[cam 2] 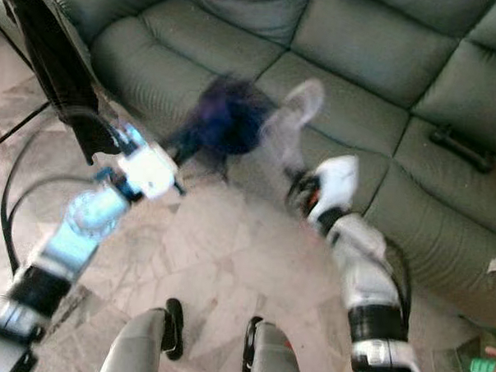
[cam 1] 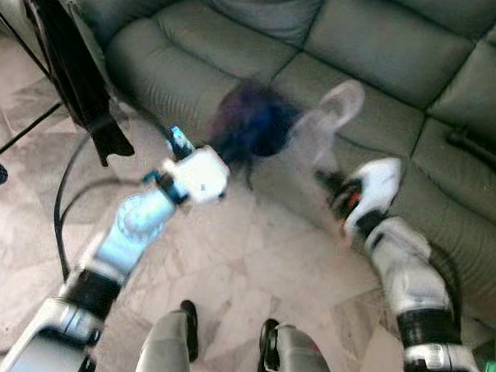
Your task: Hang hanger
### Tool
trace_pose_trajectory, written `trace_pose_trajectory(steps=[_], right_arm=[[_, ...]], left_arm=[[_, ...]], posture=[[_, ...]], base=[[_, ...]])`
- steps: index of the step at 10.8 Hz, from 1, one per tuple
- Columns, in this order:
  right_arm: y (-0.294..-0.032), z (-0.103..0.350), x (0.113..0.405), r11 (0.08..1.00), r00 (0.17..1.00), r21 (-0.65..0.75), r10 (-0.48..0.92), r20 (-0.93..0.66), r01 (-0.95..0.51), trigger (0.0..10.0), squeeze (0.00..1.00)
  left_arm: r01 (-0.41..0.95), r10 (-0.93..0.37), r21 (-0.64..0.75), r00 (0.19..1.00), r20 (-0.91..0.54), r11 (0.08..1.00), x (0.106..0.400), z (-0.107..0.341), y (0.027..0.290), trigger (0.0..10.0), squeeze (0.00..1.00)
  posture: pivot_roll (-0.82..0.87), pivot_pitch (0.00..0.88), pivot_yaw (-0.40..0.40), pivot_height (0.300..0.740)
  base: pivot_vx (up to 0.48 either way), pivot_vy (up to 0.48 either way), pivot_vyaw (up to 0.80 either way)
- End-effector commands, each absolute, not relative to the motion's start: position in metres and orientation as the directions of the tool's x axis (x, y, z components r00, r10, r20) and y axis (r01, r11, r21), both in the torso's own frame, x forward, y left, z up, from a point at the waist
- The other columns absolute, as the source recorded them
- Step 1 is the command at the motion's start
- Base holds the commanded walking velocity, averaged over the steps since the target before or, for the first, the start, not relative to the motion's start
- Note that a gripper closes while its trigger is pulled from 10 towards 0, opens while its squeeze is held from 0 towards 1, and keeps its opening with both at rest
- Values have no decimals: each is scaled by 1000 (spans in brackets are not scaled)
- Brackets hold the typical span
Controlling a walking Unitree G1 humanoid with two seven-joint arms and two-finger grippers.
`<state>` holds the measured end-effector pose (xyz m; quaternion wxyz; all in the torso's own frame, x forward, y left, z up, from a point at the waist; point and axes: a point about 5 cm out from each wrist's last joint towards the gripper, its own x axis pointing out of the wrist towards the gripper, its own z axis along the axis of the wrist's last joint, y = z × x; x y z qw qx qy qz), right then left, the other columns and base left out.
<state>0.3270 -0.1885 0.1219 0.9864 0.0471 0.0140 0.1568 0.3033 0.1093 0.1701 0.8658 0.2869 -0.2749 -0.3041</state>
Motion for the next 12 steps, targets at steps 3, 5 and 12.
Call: trace_pose_trajectory(steps=[3, 5, 12], right_arm=[[-228, 153, 349, 828, 993, 560, -31, 111, -37, 10000, 0], [-170, 177, 349, 761, 942, 555, 265, 206, -336, 10000, 0], [-191, 197, 354, 949, 951, 292, 23, 307, -118, 10000, 0]], left_arm=[[550, -781, 590, 573, 248, 591, 270, 160, 73, 10000, 0], [590, -805, 604, 573, 155, 536, 263, 136, 59, 10000, 0], [657, -825, 538, 547, 142, 528, 251, 134, 50, 10000, 0]], posture=[[13, 215, -42, 740], [-1, 213, -44, 740], [-1, 223, -52, 740]], base=[[0, 0, 0], [0, 0, 0], [0, 0, 0]])
